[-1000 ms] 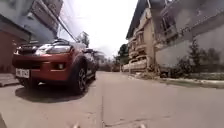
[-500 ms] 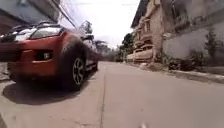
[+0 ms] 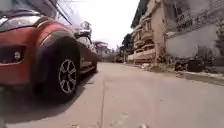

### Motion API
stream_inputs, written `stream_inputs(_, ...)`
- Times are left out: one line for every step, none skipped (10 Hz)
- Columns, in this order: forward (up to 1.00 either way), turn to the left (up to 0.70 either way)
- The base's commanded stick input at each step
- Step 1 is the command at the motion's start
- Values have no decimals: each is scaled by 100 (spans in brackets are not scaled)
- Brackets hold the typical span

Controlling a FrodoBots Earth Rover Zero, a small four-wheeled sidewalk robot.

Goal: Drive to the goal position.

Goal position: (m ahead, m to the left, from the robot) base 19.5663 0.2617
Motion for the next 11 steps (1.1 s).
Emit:
stream_inputs(100, -31)
stream_inputs(100, -35)
stream_inputs(100, -39)
stream_inputs(100, -21)
stream_inputs(100, -1)
stream_inputs(100, 0)
stream_inputs(100, 0)
stream_inputs(100, 0)
stream_inputs(100, 0)
stream_inputs(100, 0)
stream_inputs(100, 0)
